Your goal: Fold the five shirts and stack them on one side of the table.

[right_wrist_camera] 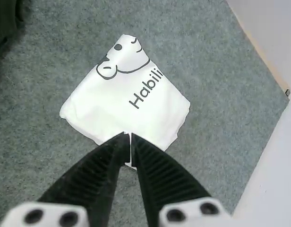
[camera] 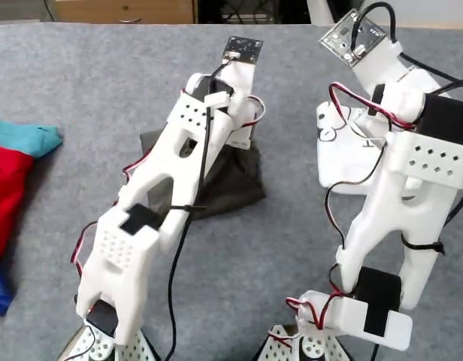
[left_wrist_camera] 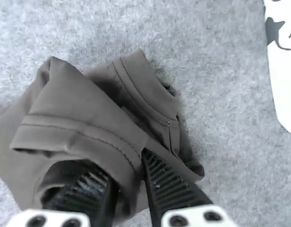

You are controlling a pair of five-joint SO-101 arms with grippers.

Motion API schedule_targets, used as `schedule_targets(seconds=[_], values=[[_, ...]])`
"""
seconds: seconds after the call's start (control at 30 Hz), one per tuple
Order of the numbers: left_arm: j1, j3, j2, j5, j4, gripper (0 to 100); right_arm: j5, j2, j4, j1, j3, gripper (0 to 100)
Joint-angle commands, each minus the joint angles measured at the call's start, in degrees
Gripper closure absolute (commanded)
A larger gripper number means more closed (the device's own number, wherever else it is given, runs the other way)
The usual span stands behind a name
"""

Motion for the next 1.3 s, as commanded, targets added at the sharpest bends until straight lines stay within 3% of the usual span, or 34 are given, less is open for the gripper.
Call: schedule_targets(seconds=[0.0,0.07,0.13,0.27,0.37,0.5,0.63,0.87,1.07,1.27], values=[[0.66,-6.81,1.58,0.70,2.90,82,0.35,-0.04,-0.53,0.62,-2.33,98.4],[0.66,-9.45,2.73,0.79,5.27,71,0.35,-0.04,-0.53,0.62,-1.98,98.4],[0.04,-13.41,3.08,0.35,7.30,70,0.35,-0.04,-0.79,0.53,-1.10,98.4],[-5.49,-25.89,2.99,-6.24,10.46,84,-0.79,-0.04,-1.41,0.18,-1.27,98.4],[-13.23,-30.20,2.20,-10.55,10.64,98,-7.91,0.13,-2.20,-5.27,-0.66,98.4],[-24.92,-25.80,-5.27,-10.81,10.73,97,-15.47,4.79,-2.55,-16.09,1.71,98.4],[-34.24,-9.80,-17.76,-13.54,10.73,97,-20.40,14.81,-3.25,-25.93,-1.27,98.4],[-43.91,32.84,-39.91,-20.31,9.14,97,-31.30,37.05,-2.29,-36.92,-18.77,98.4],[-47.96,63.43,-49.32,-19.52,-4.75,97,-32.00,53.32,3.69,-40.97,-34.95,98.4],[-47.78,81.63,-52.66,-17.93,-16.97,97,-31.82,64.40,5.36,-41.05,-47.87,98.4]])
